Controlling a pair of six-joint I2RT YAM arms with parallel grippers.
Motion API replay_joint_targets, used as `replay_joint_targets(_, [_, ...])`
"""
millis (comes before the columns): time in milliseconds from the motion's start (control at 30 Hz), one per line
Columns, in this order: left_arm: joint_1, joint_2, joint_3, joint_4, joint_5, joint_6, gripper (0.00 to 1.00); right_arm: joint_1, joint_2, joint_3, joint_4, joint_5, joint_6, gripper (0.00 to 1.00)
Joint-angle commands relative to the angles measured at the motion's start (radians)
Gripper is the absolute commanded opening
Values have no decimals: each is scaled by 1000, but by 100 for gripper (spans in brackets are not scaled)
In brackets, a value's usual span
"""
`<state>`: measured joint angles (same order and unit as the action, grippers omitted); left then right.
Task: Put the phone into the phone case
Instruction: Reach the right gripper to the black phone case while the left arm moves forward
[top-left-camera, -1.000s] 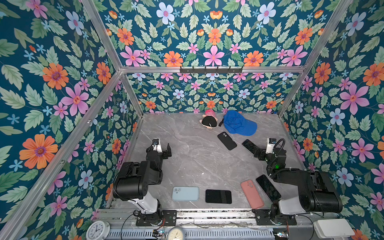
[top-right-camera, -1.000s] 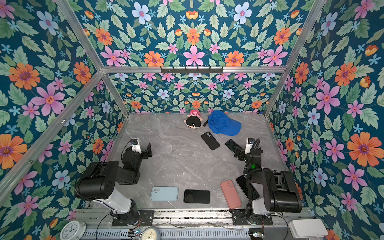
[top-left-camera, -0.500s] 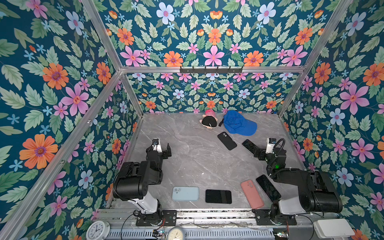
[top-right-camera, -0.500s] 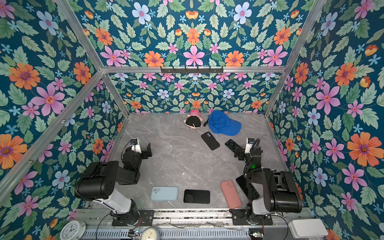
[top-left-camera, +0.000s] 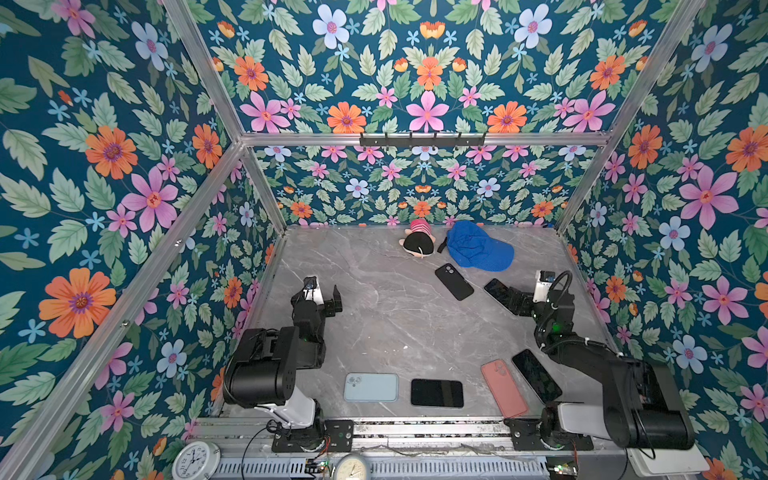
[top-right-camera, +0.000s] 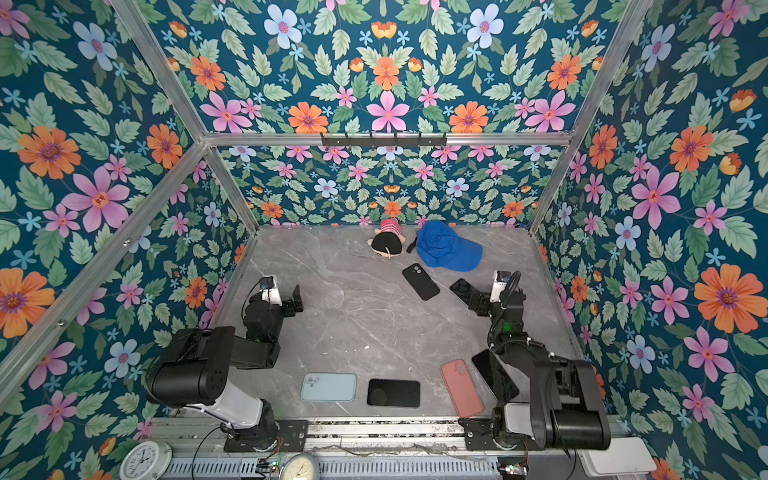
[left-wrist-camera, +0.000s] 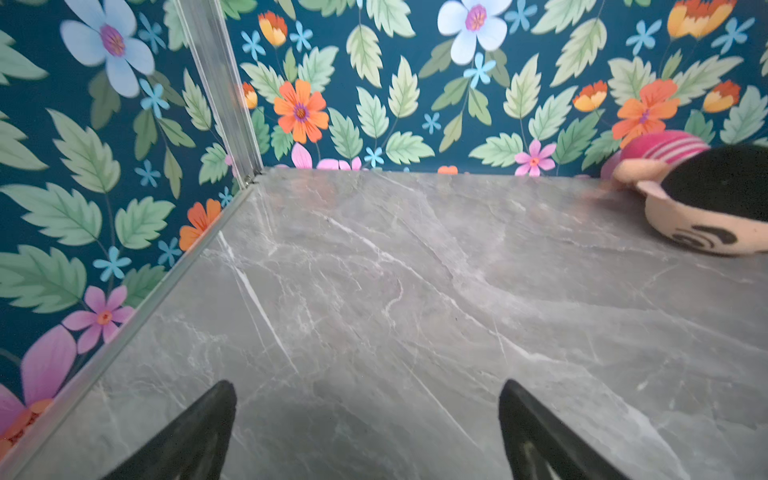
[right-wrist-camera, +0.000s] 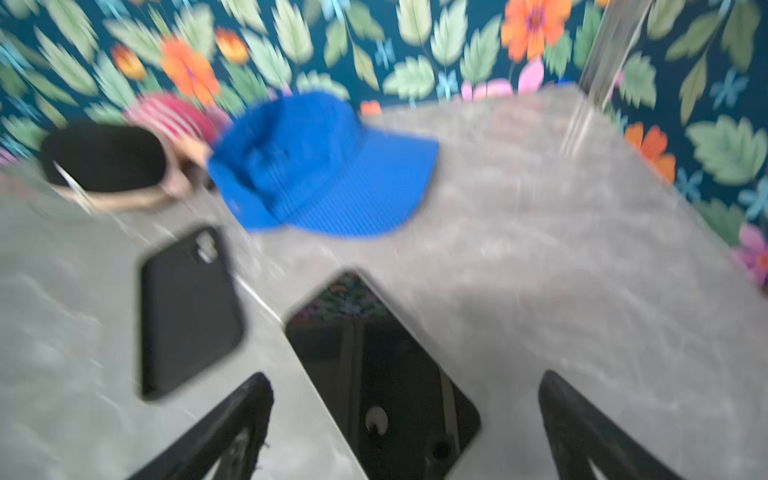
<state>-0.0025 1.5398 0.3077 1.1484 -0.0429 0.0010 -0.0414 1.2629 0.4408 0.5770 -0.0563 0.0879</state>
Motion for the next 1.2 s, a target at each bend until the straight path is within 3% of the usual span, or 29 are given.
replay_joint_targets(0, [-19, -66, 58, -165, -116, -15, 100, 8, -73, 74, -278, 46, 101, 99])
replay_joint_targets(133, [-99, -101, 217, -495, -339, -101, 100, 48, -110, 111, -358, 45, 191, 99])
replay_joint_targets(200, [-126, -110, 306, -694, -299, -171, 100, 78, -94, 165, -458, 17, 217, 99])
replay_joint_targets(400, [-272, -118, 365, -830, -252, -320, 100, 185, -23, 273, -652, -24, 208, 99])
replay_joint_targets(567, [-336, 9, 530, -1036, -160, -422, 100, 227, 72, 366, -727, -30, 184, 99])
replay_joint_targets(733, [-398, 98, 626, -1057, -94, -442, 100, 247, 217, 480, -771, -33, 139, 95])
replay_joint_targets(1167, [-437, 273, 810, -1067, 176, -457, 100, 290, 634, 887, -969, -66, 38, 59])
